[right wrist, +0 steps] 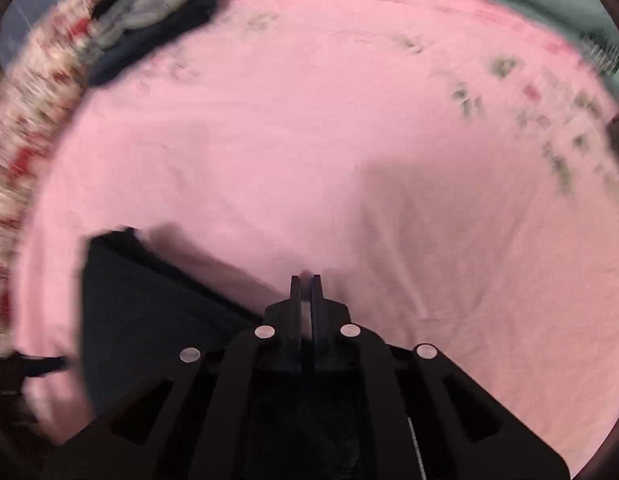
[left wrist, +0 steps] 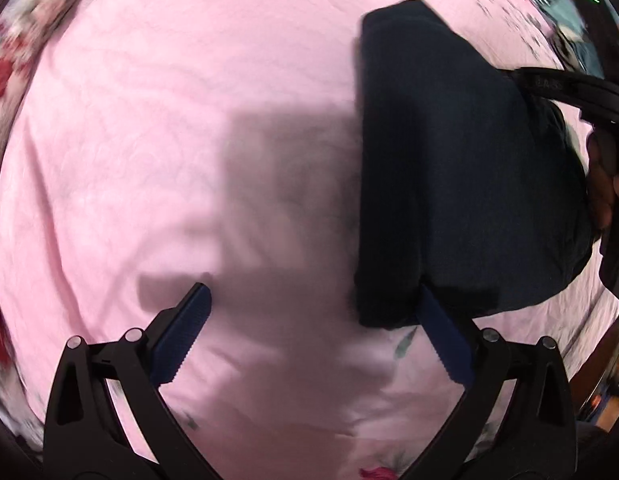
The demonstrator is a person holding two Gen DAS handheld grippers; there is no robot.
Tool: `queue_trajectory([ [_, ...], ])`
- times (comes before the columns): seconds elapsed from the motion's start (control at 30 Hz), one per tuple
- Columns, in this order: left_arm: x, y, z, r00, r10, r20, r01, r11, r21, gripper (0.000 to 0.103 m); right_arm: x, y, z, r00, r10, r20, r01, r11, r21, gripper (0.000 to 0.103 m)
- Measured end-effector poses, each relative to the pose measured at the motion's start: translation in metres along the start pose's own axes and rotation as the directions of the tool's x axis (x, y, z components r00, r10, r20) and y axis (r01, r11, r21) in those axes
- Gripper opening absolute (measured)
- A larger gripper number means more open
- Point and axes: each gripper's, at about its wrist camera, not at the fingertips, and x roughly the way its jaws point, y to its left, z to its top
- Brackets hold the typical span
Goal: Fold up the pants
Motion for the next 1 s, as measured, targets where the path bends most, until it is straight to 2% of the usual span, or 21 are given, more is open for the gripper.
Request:
queue_trajectory([
  [0.07,-0.008,0.007,-0.009,1.000,-0.016,0.012,0.017,0.998,-0.068,0.101,-0.024,0.009,0.004,0.993,0.096,0.064,-0.093,0.994,-0.051,0.005],
  [0.1,-0.010,0.009,-0.011,1.000,-0.017,0.011,0.017,0.996,-0.084,0.101,-0.032,0.020,0.006,0.981,0.184,0.061,-0.178,0.979,-0.097,0.005],
  [0.17,-0.014,0.011,-0.018,1.000,-0.011,0.004,0.012,0.994,-0.107,0.101,-0.031,0.054,0.008,0.954,0.301,-0.014,-0.296,0.931,-0.212,0.005],
  [0.27,-0.009,0.012,-0.023,0.999,0.021,-0.025,-0.024,0.991,-0.132,0.101,-0.009,0.097,0.007,0.921,0.365,-0.138,-0.390,0.869,-0.303,0.005],
  [0.33,-0.009,0.012,-0.022,0.999,0.036,-0.019,-0.038,0.988,-0.148,0.101,0.007,0.112,0.010,0.921,0.347,-0.176,-0.388,0.861,-0.329,0.004],
  [0.37,-0.009,0.012,-0.021,0.999,0.037,-0.022,-0.040,0.986,-0.161,0.101,0.019,0.115,0.013,0.927,0.325,-0.187,-0.371,0.865,-0.338,0.000],
  [0.4,-0.009,0.011,-0.019,0.999,0.032,-0.027,-0.036,0.984,-0.176,0.101,0.027,0.115,0.018,0.939,0.293,-0.180,-0.339,0.877,-0.341,0.000],
  [0.57,-0.007,0.012,-0.013,0.998,0.049,-0.036,-0.055,0.979,-0.195,0.101,0.045,0.102,0.018,0.939,0.296,-0.176,-0.338,0.891,-0.303,0.000],
  [0.6,-0.008,0.014,-0.013,0.998,0.043,-0.041,-0.051,0.978,-0.204,0.101,0.038,0.102,0.017,0.937,0.302,-0.174,-0.342,0.892,-0.295,0.000],
  [0.67,-0.014,0.019,-0.013,0.999,0.025,-0.041,-0.033,0.979,-0.203,0.101,0.009,0.092,0.007,0.908,0.377,-0.184,-0.416,0.867,-0.274,0.006],
  [0.7,-0.019,0.023,-0.014,0.999,0.018,-0.033,-0.024,0.980,-0.196,0.101,-0.004,0.086,0.003,0.896,0.405,-0.179,-0.441,0.858,-0.264,0.013],
  [0.73,-0.025,0.030,-0.016,0.999,0.017,-0.028,-0.022,0.982,-0.187,0.101,-0.019,0.075,-0.003,0.894,0.416,-0.169,-0.447,0.856,-0.258,0.016],
  [0.83,-0.048,0.039,-0.014,1.000,-0.012,0.012,0.014,0.982,-0.186,0.101,-0.060,0.038,-0.030,0.903,0.406,-0.137,-0.428,0.867,-0.255,0.022],
  [0.93,-0.067,0.037,-0.011,0.997,-0.041,0.069,0.052,0.983,-0.174,0.101,-0.075,0.013,-0.059,0.902,0.407,-0.147,-0.431,0.877,-0.215,0.024],
  [1.0,-0.073,0.035,-0.005,0.995,-0.040,0.096,0.053,0.990,-0.128,0.101,-0.078,0.004,-0.081,0.909,0.387,-0.157,-0.412,0.890,-0.195,0.024],
])
